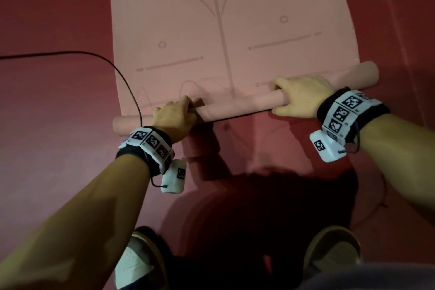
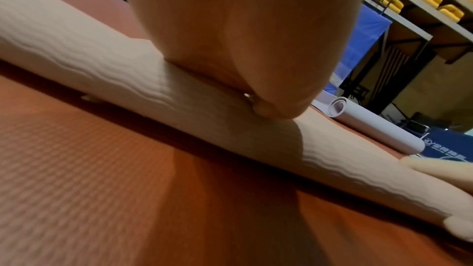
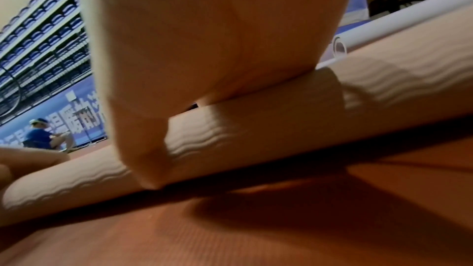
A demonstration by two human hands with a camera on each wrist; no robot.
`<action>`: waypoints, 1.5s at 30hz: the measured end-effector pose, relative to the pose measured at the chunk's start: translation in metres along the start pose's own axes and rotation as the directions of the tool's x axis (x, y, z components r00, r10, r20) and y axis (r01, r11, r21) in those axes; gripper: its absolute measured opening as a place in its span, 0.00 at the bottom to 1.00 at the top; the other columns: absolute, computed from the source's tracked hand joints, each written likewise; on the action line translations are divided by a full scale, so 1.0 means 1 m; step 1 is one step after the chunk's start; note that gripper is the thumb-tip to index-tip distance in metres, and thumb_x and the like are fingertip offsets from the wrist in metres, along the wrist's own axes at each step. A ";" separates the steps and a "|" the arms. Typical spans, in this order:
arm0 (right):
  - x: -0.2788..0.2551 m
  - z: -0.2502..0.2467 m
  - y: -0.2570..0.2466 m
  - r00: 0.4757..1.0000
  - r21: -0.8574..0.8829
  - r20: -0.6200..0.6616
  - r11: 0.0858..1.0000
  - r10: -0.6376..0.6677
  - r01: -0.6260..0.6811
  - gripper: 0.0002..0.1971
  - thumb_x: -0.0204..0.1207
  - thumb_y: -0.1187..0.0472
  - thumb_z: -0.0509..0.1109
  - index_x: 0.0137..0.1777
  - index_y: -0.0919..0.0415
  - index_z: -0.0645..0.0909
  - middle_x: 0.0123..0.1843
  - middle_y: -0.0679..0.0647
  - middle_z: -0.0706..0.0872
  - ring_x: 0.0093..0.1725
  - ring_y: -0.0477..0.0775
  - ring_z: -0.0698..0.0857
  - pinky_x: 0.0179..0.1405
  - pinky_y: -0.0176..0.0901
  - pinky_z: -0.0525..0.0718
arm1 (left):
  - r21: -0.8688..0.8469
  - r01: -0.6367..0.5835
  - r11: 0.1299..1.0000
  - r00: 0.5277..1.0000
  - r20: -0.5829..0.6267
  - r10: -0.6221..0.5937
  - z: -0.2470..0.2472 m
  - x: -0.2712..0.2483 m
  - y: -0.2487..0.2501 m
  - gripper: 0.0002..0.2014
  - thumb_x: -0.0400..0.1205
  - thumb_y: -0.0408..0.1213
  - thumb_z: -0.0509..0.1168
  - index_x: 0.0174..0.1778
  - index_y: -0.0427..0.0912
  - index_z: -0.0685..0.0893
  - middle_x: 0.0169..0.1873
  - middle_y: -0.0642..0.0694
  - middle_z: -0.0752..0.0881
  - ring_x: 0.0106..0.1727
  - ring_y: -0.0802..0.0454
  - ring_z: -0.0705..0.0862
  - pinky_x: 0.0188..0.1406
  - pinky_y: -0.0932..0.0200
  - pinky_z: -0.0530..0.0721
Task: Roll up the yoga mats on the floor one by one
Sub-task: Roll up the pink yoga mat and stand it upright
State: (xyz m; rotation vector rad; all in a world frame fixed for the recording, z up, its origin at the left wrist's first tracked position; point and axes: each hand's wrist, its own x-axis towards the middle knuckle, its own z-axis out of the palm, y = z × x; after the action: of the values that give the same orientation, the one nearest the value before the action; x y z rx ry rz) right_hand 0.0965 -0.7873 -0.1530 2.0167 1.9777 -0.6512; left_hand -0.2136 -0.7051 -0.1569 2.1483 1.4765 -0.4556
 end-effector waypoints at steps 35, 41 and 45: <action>-0.012 0.035 -0.009 0.874 -0.132 -0.475 0.990 -0.105 0.048 0.20 0.78 0.54 0.69 0.67 0.65 0.80 0.59 0.61 0.84 0.58 0.66 0.79 0.63 0.60 0.72 | 0.162 -0.019 0.987 0.943 -0.326 0.071 0.018 -0.016 0.006 0.23 0.76 0.38 0.68 0.69 0.46 0.80 0.60 0.43 0.85 0.62 0.36 0.78 0.70 0.35 0.68; -0.005 0.038 -0.014 0.938 -0.181 -0.344 0.983 -0.039 -0.025 0.35 0.64 0.60 0.70 0.75 0.64 0.71 0.62 0.62 0.79 0.61 0.67 0.77 0.70 0.65 0.68 | 0.211 0.002 0.978 0.954 -0.293 0.062 0.028 -0.014 0.009 0.29 0.80 0.36 0.64 0.79 0.45 0.70 0.67 0.40 0.79 0.68 0.33 0.73 0.76 0.31 0.58; 0.007 0.023 -0.014 0.958 -0.190 -0.286 0.981 -0.010 -0.046 0.32 0.59 0.64 0.73 0.68 0.58 0.76 0.55 0.61 0.79 0.56 0.66 0.78 0.61 0.60 0.72 | 0.181 0.027 0.983 0.965 -0.262 0.022 0.018 -0.006 0.013 0.22 0.79 0.40 0.61 0.71 0.46 0.74 0.63 0.40 0.80 0.65 0.35 0.74 0.70 0.34 0.65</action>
State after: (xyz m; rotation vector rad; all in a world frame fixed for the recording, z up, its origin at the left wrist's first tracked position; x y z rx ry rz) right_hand 0.0788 -0.7913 -0.1742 2.0994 2.0798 -0.1569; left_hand -0.2032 -0.7233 -0.1656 2.4297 1.6348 -0.3268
